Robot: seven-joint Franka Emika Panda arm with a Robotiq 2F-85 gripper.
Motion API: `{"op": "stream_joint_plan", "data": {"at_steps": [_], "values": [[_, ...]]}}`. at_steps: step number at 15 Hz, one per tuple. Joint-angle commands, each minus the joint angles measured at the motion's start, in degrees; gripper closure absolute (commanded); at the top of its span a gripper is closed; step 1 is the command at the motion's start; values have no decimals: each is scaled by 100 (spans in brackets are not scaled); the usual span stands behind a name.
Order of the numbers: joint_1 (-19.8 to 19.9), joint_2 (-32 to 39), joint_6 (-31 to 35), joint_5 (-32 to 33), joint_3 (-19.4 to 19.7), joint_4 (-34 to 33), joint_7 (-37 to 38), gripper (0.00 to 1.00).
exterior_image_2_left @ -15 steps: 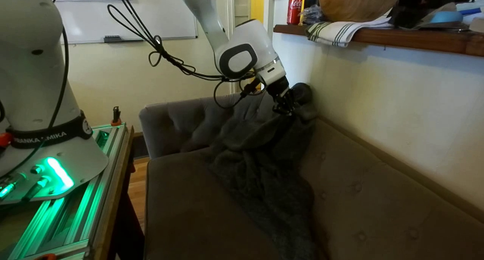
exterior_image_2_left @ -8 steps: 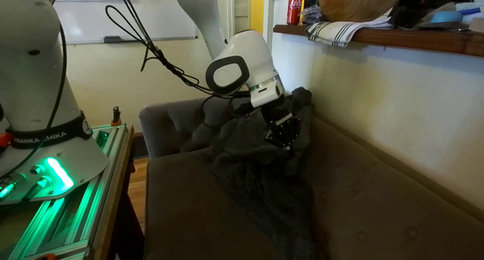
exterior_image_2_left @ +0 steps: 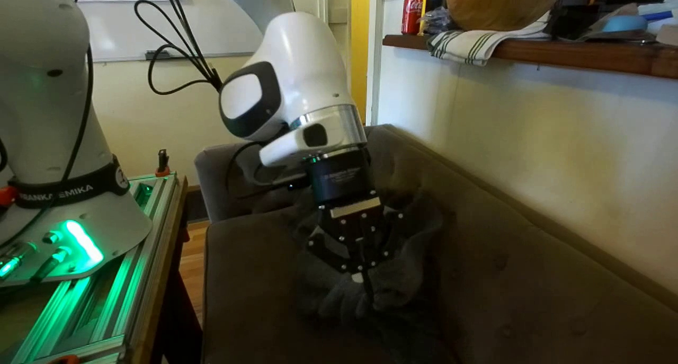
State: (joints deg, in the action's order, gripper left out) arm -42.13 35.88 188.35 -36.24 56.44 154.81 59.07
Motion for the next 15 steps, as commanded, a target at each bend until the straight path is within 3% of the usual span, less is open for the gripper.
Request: {"op": "stream_joint_plan", "data": {"at_steps": [1,2,3,4,5,10,15], "values": [[-677,-430,-42,-331,1478,682,-108,99],[-635,-153,-354,-708,1741,347,-367,99],[-859,-180,-350,-587,2068,424,-267,99],[-473,-116,-190,-487,1495,388,-295,99],[-504,-125,-238,-486,1670,357,-386,97],[-484,23,-305,-530,1322,290,-285,99],[125,-585,62,-322,1563,-32,-628,99]]}}
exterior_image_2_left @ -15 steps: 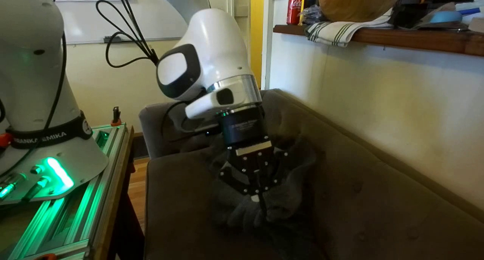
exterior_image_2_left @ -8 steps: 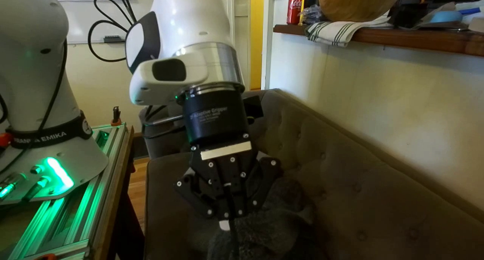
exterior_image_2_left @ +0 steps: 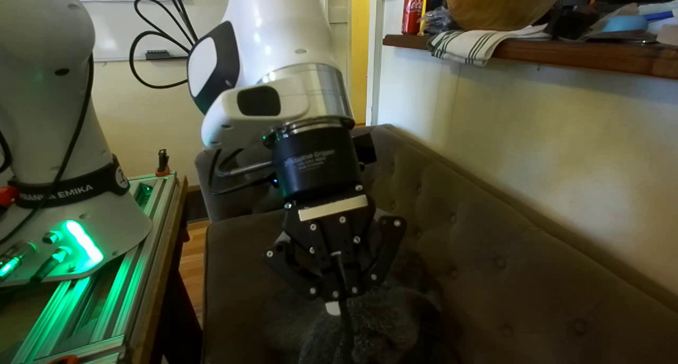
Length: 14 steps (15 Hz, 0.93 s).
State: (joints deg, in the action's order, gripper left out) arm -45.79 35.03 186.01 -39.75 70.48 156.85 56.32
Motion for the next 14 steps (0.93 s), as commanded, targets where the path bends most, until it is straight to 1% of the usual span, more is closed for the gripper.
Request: {"op": "stream_joint_plan", "data": {"at_steps": [1,3,4,5,6,8,10,11,12,14], "values": [[635,-703,415,56,240,-322,-449,99],[1166,-1228,429,145,238,-653,-638,99],[1438,-1430,308,196,162,-810,-746,99],[1633,-1608,51,259,164,-990,-903,99],[1767,-1736,-163,471,141,-1120,-861,99],[2071,-1891,-728,595,-130,-1470,-985,99],[2141,-2036,-1281,709,-321,-1703,-1158,99],[2195,-2089,-1513,716,-489,-1824,-1255,99],[2070,-2112,-1686,750,-538,-1859,-1334,99],[1852,-2231,-1827,696,-819,-1830,-1446,99]]}}
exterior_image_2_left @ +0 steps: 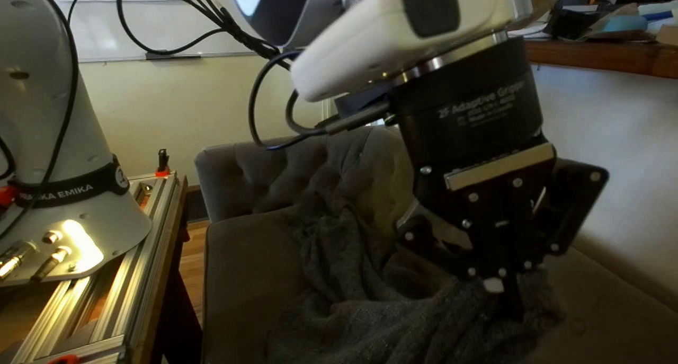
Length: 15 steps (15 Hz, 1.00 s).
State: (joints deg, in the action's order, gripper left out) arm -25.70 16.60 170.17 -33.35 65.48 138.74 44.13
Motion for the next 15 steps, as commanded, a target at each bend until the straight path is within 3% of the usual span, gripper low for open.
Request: {"op": "stream_joint_plan", "data": {"at_steps": [1,9,15], "values": [[-402,-481,-146,2,-458,133,-209,99],[-2321,-1048,29,207,-1254,506,-71,99],[-3136,-1275,-613,298,-1865,170,-268,99]]}}
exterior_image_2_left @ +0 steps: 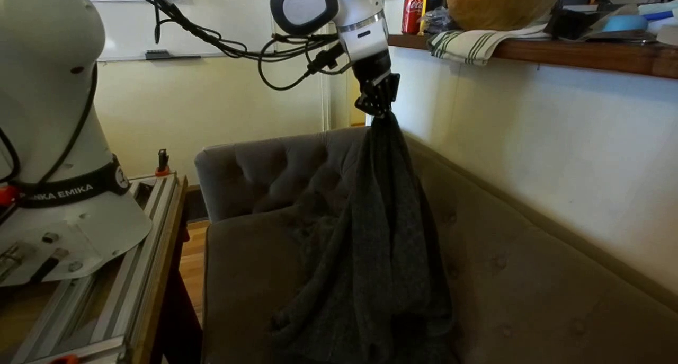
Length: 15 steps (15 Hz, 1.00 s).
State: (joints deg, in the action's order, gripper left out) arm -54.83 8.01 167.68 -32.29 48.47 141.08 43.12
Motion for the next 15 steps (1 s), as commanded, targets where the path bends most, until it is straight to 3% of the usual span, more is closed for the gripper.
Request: {"op": "stream_joint_plan", "data": {"at_steps": [1,2,3,5,8,9,11,15], "values": [[-298,-385,-520,155,-294,-183,-243,99],[-347,-377,-706,92,-416,-301,-361,99],[550,-447,-841,293,-1447,-409,-312,99],[1054,-364,-1265,103,-2225,-660,-650,99],[2263,-117,-2095,-103,-3622,-1132,-1281,99],[2614,-18,-2400,-79,-3950,-1271,-1515,72],[3320,111,-3115,206,-4433,-1499,-1756,65],[4103,218,-2652,1600,-4447,-1147,-1142,36]]}}
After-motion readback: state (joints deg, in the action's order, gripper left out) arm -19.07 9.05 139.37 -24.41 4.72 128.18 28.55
